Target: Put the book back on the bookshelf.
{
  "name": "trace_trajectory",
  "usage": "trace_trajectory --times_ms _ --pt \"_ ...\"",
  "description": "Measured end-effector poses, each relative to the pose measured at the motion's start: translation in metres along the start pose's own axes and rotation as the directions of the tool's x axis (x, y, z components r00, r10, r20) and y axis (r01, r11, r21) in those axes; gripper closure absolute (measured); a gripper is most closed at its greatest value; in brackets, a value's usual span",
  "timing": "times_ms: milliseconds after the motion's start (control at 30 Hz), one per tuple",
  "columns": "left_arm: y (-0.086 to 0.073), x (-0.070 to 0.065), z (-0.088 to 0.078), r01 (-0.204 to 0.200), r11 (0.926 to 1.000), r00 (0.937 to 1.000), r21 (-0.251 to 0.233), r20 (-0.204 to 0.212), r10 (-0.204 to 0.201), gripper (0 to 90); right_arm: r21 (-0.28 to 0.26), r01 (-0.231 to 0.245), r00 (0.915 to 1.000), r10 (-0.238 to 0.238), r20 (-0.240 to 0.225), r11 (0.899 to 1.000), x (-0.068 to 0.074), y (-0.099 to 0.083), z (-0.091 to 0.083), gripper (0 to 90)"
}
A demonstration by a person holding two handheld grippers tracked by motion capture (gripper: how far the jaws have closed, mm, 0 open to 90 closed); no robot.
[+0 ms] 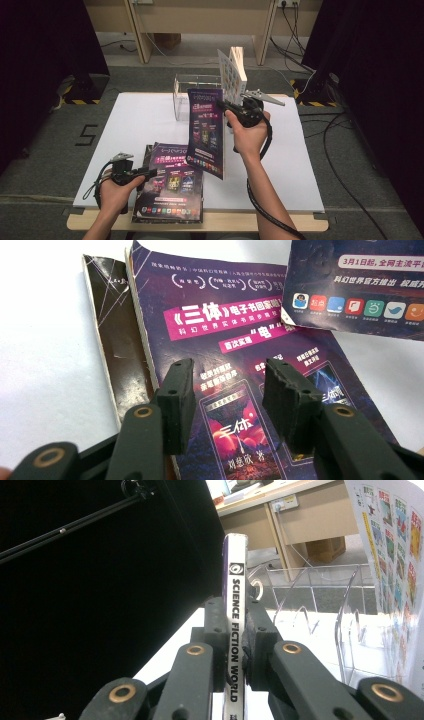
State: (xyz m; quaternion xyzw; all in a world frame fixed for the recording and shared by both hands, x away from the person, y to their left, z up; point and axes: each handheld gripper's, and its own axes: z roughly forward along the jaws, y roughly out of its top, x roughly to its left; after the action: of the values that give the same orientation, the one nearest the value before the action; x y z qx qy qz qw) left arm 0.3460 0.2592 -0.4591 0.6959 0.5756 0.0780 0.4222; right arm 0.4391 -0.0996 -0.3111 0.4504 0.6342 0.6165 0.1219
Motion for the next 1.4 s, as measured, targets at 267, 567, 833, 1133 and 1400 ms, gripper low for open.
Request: trace_trajectory --times_ms 267,567,833,1133,1400 --pt "0.0 0.0 0.0 0.002 1.0 1.0 -0.005 0.0 -0.002 54.9 -0.005 0.0 1.0 0.0 0.002 1.0 0.0 0.001 -0.001 83.3" --pt "0.0 0.0 0.0 0.004 1.0 1.0 -0.005 0.001 -0.004 54.9 -0.01 -0.002 1.0 0.002 0.002 1.0 0.0 0.004 -0.001 83.3" --pt "0.001 0.0 0.0 0.002 1.0 1.0 -0.005 0.001 -0.002 54.9 -0.026 0.002 1.0 -0.002 0.008 1.0 0.0 0.009 -0.001 83.3" --pt "0.001 0.0 0.0 0.002 1.0 1.0 -0.002 0.002 -0.002 54.9 -0.05 -0.001 0.9998 0.002 0.018 0.999 -0.001 0.015 -0.002 83.3" --pt "0.0 0.001 0.0 -0.001 1.0 1.0 0.002 -0.002 0.001 54.9 -0.072 0.022 0.9989 -0.019 0.043 0.997 -0.001 0.023 -0.001 83.3"
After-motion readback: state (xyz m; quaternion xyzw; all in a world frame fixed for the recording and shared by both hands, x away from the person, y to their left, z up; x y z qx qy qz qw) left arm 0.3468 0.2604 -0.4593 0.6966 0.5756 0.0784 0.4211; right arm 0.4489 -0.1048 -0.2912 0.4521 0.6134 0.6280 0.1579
